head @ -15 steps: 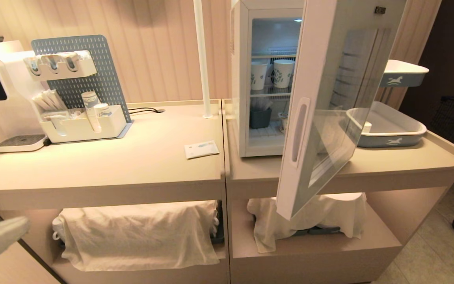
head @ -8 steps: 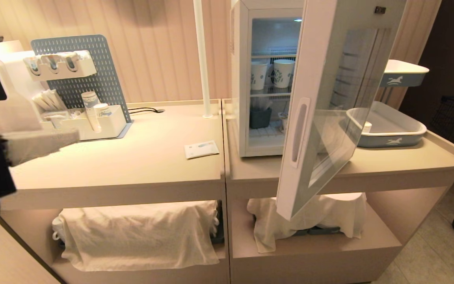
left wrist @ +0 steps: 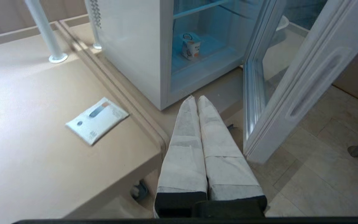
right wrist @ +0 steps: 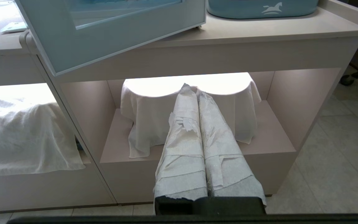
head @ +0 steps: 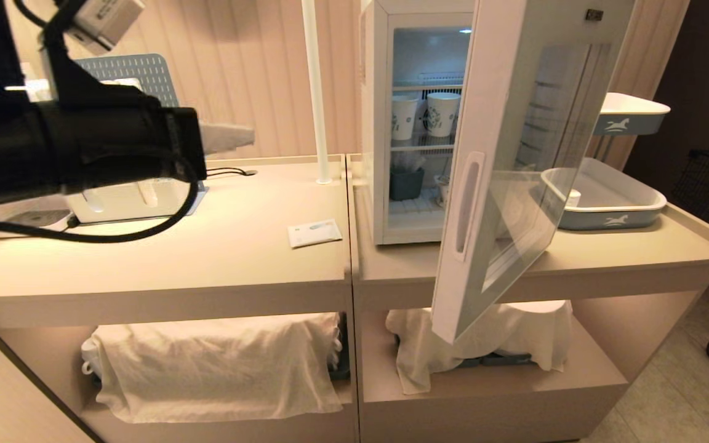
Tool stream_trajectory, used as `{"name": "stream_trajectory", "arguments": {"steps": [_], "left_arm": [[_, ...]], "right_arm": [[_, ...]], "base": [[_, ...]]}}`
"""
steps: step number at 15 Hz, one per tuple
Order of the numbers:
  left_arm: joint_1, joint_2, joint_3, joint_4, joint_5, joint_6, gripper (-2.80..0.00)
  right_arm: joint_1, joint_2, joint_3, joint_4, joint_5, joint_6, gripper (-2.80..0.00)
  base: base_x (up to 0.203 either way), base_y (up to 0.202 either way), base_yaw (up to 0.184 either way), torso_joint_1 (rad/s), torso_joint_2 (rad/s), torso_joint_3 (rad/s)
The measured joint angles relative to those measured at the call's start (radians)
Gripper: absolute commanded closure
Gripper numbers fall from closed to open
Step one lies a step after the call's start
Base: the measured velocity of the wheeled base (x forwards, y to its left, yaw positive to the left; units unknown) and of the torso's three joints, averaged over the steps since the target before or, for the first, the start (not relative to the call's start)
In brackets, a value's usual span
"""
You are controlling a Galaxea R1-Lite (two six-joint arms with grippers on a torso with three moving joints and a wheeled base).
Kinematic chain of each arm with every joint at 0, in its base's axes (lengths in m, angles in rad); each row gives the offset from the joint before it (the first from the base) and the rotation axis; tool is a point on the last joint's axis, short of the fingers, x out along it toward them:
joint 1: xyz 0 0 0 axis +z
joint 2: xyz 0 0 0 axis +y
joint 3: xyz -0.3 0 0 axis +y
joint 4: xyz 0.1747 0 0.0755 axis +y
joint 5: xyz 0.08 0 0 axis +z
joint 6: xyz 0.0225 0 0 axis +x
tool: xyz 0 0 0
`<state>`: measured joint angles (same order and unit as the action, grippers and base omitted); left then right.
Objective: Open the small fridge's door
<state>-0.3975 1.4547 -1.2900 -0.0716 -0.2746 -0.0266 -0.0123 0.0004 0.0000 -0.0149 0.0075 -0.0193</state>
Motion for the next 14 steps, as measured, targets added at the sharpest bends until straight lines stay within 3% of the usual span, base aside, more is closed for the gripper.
{"name": "stream_trajectory", "arguments": {"steps": [6,9,14], "left_arm": [[-0.075,0.205,-0.159,-0.049,0.050,-0.019,0.00],[-0.111,0.271,-0.227,-0.039,0.075,-0.062,0.00],[-0.137,0.306,-0.221,-0.034,0.085,-0.071,0.00]], "right_arm": [[0.000,0.000,0.000,0.000,0.000,0.000,0.00],[0.000,0.000,0.000,0.000,-0.001,0.000,0.00],[0.000,0.000,0.000,0.000,0.000,0.000,0.00]], "base": [[0.000,0.000,0.000,0.000,0.00,0.000],[0.000,0.000,0.000,0.000,0.00,0.000],[0.000,0.000,0.000,0.000,0.00,0.000]]}}
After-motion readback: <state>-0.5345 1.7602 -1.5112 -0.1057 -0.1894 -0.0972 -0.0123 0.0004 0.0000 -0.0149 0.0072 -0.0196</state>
